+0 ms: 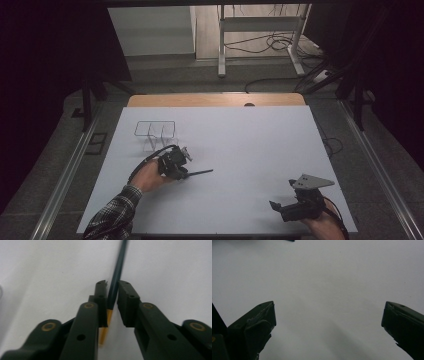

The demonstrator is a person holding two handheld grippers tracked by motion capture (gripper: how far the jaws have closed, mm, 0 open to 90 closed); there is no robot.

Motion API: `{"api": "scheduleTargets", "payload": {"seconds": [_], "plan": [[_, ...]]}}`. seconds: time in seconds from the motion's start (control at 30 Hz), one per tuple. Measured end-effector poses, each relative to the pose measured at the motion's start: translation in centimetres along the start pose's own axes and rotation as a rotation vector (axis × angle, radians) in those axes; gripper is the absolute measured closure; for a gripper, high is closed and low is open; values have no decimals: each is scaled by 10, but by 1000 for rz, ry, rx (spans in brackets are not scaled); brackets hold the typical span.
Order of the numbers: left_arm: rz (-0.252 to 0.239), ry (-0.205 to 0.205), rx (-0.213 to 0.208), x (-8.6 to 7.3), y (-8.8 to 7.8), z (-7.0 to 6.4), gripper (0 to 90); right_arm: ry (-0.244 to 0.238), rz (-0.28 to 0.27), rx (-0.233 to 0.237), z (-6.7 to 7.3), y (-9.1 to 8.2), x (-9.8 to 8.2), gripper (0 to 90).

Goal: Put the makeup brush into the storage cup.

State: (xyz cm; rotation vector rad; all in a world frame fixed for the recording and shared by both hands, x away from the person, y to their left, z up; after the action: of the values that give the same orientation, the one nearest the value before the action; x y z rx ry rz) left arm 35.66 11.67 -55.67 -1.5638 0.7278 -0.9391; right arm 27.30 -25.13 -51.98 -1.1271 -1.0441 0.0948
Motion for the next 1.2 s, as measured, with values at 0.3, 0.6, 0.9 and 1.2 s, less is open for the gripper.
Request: {"api": "scheduleTargets", "payload": {"seconds": [0.3,0.6,0.9,1.2], "plan": [[-11,-16,-18,-1,0,0,835,-4,3,7,1,1,0,0],[-52,-2,-7,-1,-17,-10,835,-2,7,6,1,1,-1,0],[-89,15,-19,-4,-30,-20,835,-2,4,3,0,0,-1,0],[-162,20,-38,-13,-45,-33,835,-29,27,45,5,5,-2,36]]}}
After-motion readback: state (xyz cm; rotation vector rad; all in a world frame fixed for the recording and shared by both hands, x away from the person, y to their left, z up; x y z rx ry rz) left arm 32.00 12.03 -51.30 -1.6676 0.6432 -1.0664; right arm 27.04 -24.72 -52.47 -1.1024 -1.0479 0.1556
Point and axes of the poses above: each handheld gripper's, and its own axes: y roughly forward along the jaws, x roughly out of its top, z roughly to its left, the point moved 5 cm from there along y, roughly forward along the jaws, and after that the axes turned 8 degrees about z, right-handed, at the moved point
